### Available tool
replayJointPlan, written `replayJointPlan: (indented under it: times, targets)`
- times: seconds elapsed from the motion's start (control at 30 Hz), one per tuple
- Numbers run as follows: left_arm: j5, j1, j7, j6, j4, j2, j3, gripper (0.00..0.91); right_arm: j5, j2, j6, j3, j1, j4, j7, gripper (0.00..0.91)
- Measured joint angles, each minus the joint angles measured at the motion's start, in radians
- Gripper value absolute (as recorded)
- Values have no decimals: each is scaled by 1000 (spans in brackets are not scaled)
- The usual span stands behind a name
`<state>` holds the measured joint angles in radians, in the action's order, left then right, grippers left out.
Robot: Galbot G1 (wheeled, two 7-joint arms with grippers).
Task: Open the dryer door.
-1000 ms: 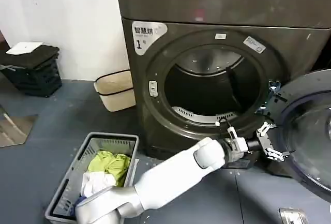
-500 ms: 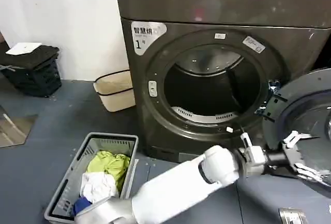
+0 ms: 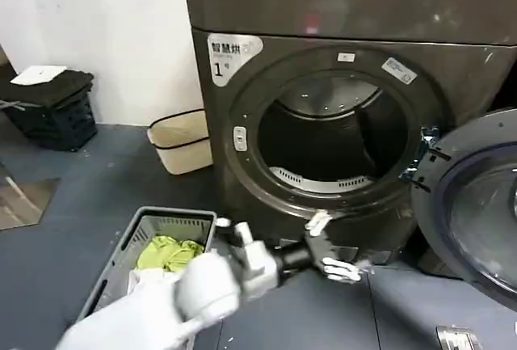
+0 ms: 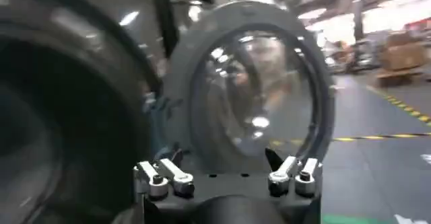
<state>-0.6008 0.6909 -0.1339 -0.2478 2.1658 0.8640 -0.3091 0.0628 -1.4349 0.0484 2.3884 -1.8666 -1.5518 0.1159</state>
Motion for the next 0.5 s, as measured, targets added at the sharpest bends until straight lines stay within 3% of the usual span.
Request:
replayJointPlan:
  times: [0.23, 0.5]
  targets:
    - [-99, 262, 54, -49, 138, -174, 240, 907, 12, 30, -15, -20, 4, -3, -14, 907]
    - [-210, 557, 238, -168, 236, -283, 490, 907, 19, 53, -38, -63, 24, -2, -31, 907]
